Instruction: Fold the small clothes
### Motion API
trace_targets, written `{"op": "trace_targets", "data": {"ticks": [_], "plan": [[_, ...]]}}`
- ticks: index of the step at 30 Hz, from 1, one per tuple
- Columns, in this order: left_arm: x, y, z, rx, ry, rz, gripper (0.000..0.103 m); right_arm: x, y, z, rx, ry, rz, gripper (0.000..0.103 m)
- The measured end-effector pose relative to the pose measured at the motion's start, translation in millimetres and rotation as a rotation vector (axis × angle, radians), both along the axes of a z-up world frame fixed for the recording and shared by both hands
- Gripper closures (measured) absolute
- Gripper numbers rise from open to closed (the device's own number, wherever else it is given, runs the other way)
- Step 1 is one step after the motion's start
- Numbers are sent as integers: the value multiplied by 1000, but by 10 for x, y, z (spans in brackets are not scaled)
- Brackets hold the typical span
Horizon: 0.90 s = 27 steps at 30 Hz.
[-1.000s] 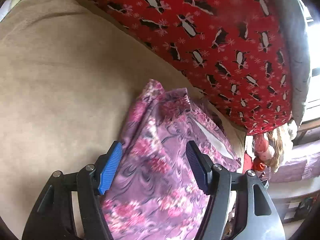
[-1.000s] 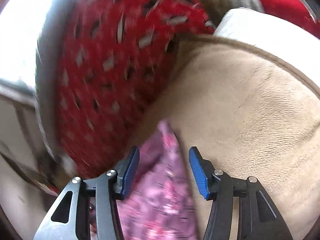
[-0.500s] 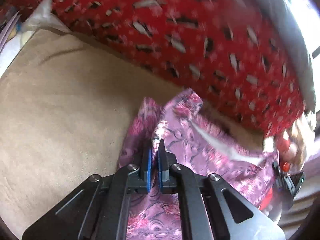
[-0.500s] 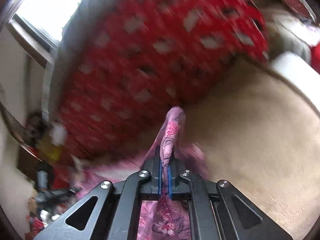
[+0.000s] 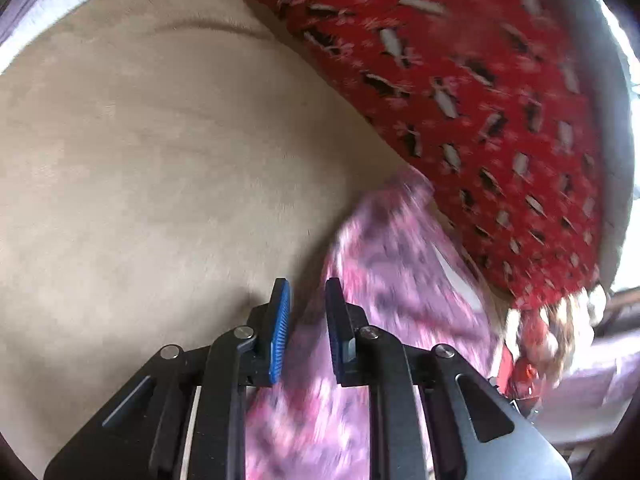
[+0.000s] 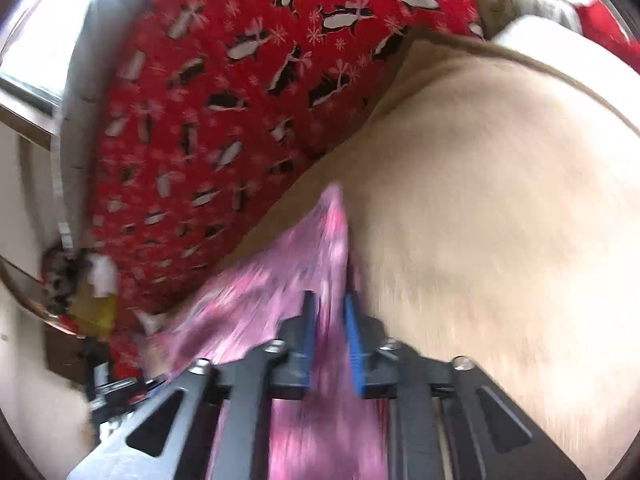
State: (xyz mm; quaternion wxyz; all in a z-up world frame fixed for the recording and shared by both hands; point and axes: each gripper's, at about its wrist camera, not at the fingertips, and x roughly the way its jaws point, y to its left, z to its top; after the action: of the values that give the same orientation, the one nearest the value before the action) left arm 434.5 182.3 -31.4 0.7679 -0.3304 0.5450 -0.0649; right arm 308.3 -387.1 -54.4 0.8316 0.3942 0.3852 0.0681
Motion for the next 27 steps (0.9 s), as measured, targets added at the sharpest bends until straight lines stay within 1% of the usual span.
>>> {"op": "trace_targets", "data": {"ticks": [2,4,7,9,10,11,12,13,15,16,17,18,19,20,21,22,24,26,27], "plan": [[-299,-3,56,-31,-12,-46,89,-317,-1,4,39,-11,14,72],[-635,-60,71,-78,-20,-89,89,-690,26,4,57,-8,20,64],[-1172,-217,36,-198,-37,-131,89,-1246,6,-43,59,4,-9,61],[-1374,-334,-21,-244,-37,-142,89,-1494,-8,-84,63,16,-23,61],[-1487,-419,-80,-267,-33,-149,85,-1573,3,-110,70,17,-28,57],[-1521,-479,-126,-278,-25,-151,81,-1638,22,-148,87,24,-28,56],[-1564,-528,-190,-290,-9,-144,71,-1646,81,-204,117,43,-14,56],[-1589,-582,-289,-312,12,-121,64,-1636,146,-243,143,50,-5,56],[-1570,-610,-407,-337,41,-81,63,-1584,268,-301,184,49,4,56],[-1513,-617,-485,-357,63,-48,63,-1541,314,-308,184,39,-7,56],[-1448,-611,-547,-382,80,-11,63,-1504,328,-317,187,28,-44,56],[-1400,-612,-566,-389,86,11,63,-1484,309,-341,219,25,-86,56],[-1350,-601,-579,-383,97,42,63,-1464,277,-376,273,21,-124,63],[-1308,-597,-576,-382,100,57,66,-1452,243,-409,325,23,-149,76],[-1292,-569,-553,-370,103,63,90,-1415,213,-411,379,11,-153,98],[-1254,-558,-506,-348,105,61,100,-1385,188,-347,394,-1,-137,98],[-1243,-520,-425,-332,83,64,100,-1371,153,-18,320,-91,-89,99],[-1227,-531,-364,-287,64,53,100,-1402,91,253,198,-162,-64,99],[-1231,-525,-389,-265,68,46,100,-1414,35,290,170,-169,-66,99]]}}
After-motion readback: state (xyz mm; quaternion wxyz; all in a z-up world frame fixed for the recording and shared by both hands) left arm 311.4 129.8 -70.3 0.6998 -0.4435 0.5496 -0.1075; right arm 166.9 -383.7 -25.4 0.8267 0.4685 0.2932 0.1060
